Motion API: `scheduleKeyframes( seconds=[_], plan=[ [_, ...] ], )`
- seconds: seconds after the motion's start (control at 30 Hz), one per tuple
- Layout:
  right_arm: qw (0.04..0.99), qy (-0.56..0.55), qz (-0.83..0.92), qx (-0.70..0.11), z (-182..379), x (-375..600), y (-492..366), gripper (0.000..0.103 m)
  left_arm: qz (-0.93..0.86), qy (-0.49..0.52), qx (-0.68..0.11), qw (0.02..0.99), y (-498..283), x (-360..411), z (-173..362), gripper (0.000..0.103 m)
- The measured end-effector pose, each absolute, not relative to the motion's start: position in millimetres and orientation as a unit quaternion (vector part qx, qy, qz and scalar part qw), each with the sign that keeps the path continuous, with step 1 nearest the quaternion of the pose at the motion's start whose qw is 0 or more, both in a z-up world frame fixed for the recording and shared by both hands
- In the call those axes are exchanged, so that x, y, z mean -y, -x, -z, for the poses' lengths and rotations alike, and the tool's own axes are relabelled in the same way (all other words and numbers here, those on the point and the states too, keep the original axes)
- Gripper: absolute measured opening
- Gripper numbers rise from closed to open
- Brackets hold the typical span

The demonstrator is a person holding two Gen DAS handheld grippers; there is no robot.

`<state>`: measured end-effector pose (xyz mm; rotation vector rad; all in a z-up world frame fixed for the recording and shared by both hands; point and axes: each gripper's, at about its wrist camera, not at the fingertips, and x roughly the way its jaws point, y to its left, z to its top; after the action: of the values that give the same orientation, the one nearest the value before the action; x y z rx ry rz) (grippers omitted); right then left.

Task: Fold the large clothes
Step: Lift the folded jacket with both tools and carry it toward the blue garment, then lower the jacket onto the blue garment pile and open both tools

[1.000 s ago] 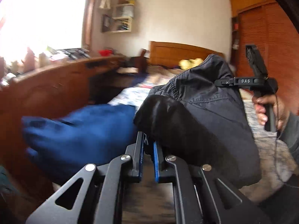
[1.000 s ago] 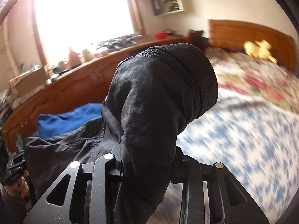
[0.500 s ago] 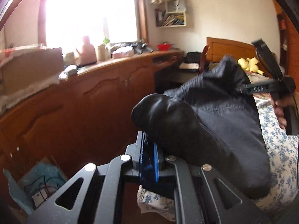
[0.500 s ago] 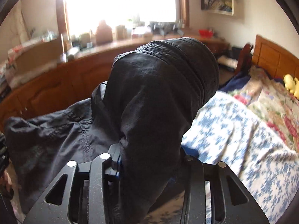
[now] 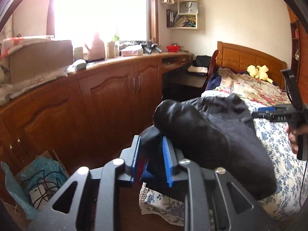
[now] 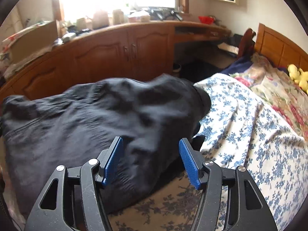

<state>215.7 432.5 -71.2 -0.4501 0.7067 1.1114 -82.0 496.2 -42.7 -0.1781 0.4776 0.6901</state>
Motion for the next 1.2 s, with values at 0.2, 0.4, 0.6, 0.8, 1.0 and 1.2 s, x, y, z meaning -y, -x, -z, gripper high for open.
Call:
scheduleKeyframes(
  seconds=[0.2,0.4,0.6,0.8,1.0,1.2],
  plan=[
    [0.759,0.205,-0.540,-0.300,59.3,-406.4,-180.6,0.063,-0.312,0.061,-0.206,0.925,82.2,-461.2,16.5,0.032],
    [0.765,0.185,-0.552,-0.274,31.5,-361.1,-159.0,0.064,-0.279,0.042,-0.184,0.941,70.5,-424.2,-13.2,0.035],
    [0.783,0.169,-0.548,-0.240,-3.3,-302.5,-149.6,0.066,-0.241,0.027,-0.165,0.956,51.2,-384.6,-37.7,0.038],
    [0.805,0.154,-0.527,-0.227,-22.8,-242.6,-152.9,0.070,-0.206,0.017,-0.158,0.966,29.8,-347.3,-51.7,0.050],
    [0.826,0.138,-0.501,-0.220,-31.3,-182.1,-159.4,0.073,-0.171,0.016,-0.160,0.972,8.8,-309.4,-58.5,0.054],
    [0.850,0.112,-0.466,-0.217,-34.1,-113.8,-167.3,0.076,-0.133,0.020,-0.162,0.978,-7.0,-269.9,-51.7,0.055]
  ],
)
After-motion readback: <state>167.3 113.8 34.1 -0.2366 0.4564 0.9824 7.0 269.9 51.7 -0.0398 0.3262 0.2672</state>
